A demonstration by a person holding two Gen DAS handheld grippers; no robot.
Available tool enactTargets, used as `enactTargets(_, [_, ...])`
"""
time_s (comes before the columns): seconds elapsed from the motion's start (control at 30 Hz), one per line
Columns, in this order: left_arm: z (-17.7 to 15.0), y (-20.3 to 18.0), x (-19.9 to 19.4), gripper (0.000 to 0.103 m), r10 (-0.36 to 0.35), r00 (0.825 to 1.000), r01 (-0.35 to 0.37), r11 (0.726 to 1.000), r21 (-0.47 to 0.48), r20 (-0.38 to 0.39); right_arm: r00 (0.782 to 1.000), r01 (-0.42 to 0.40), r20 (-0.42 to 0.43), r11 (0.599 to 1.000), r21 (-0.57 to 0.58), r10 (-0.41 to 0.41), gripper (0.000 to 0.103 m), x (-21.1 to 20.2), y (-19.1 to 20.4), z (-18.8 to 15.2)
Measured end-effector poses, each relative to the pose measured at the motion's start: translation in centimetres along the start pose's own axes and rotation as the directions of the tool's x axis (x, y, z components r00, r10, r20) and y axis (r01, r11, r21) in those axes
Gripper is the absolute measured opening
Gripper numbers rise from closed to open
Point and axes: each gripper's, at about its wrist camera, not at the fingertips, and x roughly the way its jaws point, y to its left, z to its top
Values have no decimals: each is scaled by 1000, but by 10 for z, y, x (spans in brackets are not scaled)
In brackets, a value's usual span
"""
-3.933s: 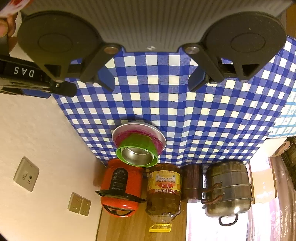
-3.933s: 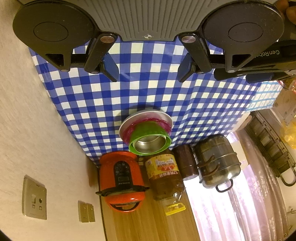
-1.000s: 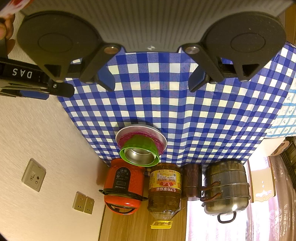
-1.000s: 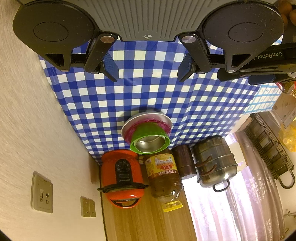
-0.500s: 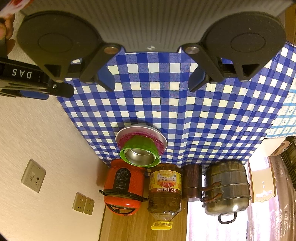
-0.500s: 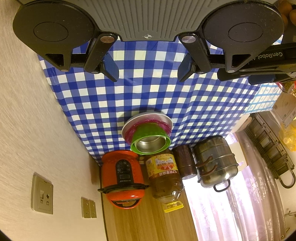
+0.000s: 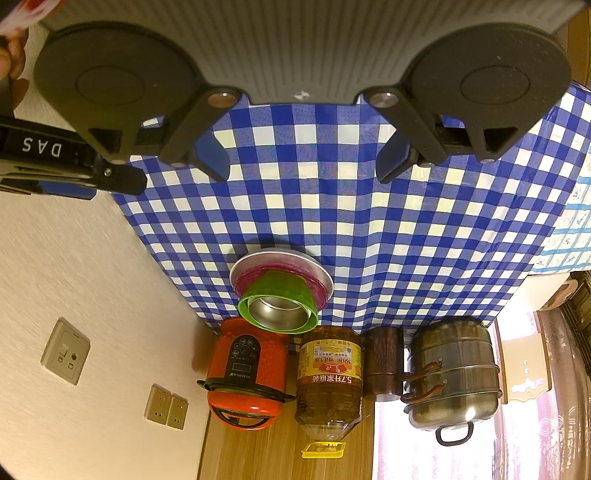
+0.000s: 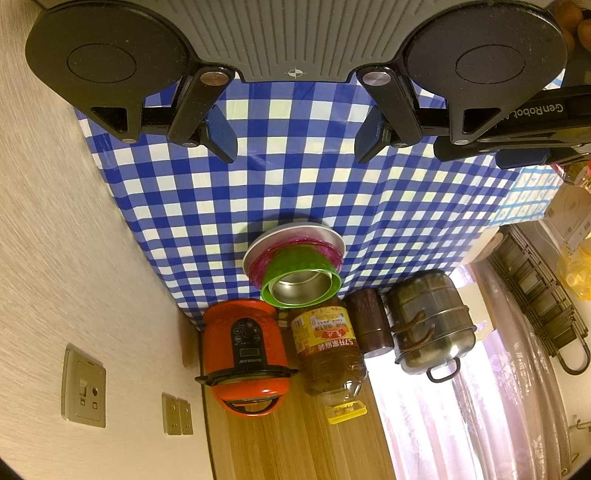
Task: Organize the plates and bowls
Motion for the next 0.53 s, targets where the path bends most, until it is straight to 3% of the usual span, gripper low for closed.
enactTargets(0.53, [-4,1,5,85,4,1000,-4,1000,0,8,1000,2,-7,1000,4,-2,70,4,-2,-3])
